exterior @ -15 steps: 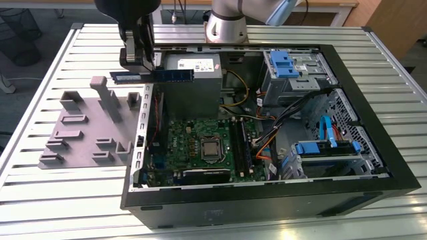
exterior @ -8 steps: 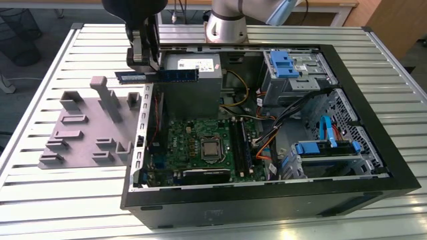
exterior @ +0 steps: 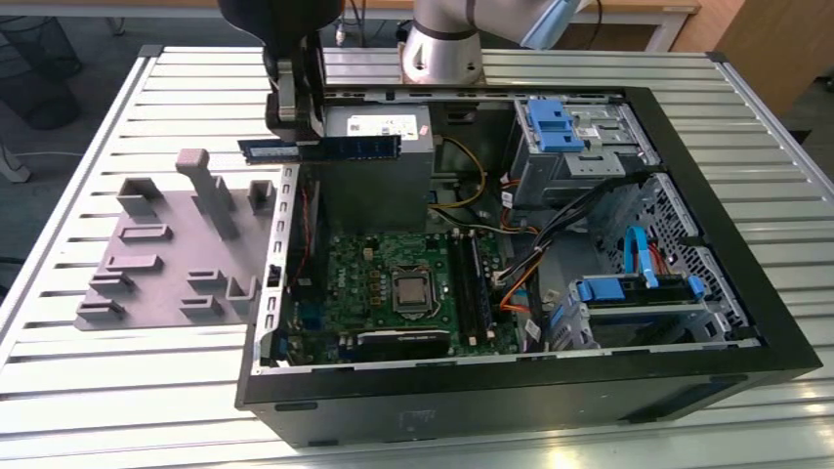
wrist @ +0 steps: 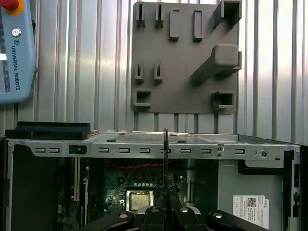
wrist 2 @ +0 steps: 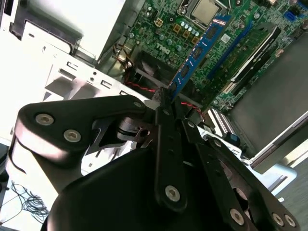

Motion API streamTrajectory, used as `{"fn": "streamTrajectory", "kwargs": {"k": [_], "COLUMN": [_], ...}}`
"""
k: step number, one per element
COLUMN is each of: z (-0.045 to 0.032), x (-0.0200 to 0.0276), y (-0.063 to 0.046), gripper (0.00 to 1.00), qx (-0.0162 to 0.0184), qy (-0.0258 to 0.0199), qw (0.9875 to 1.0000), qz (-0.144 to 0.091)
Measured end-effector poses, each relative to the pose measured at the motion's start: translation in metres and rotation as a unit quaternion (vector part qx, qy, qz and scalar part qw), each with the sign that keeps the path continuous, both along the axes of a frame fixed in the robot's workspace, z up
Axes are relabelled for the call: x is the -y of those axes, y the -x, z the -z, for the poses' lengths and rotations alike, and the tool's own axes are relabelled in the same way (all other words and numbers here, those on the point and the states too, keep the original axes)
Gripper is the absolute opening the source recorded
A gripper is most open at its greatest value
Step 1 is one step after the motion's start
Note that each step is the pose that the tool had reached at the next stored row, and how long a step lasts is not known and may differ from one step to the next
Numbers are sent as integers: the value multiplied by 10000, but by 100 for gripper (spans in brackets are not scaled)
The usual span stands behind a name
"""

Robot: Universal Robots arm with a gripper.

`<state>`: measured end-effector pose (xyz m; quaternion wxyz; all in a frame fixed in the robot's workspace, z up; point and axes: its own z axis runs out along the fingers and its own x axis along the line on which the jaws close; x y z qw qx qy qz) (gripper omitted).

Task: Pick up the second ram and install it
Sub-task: 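Pick up the second ram and move it above second insertion slot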

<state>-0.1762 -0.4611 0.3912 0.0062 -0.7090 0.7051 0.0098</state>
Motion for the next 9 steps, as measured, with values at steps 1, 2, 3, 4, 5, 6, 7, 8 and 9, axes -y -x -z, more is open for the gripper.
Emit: {"fn": "streamTrajectory", "kwargs": {"k": [1, 2, 3, 4, 5, 6, 7, 8, 9], "z": [0, 0, 0, 0, 0, 0, 0, 0, 0], "x": [0, 0, 0, 0, 0, 0, 0, 0, 0], "y": [-13, -28, -41, -53, -64, -75, -85, -95, -104], "gripper": [14, 14, 14, 14, 14, 14, 14, 14, 14], "qx": [0, 0, 0, 0, 0, 0, 0, 0, 0], "qy": [0, 0, 0, 0, 0, 0, 0, 0, 0], "qw": [10000, 10000, 10000, 10000, 10000, 10000, 10000, 10000, 10000], "qz": [0, 0, 0, 0, 0, 0, 0, 0, 0]}}
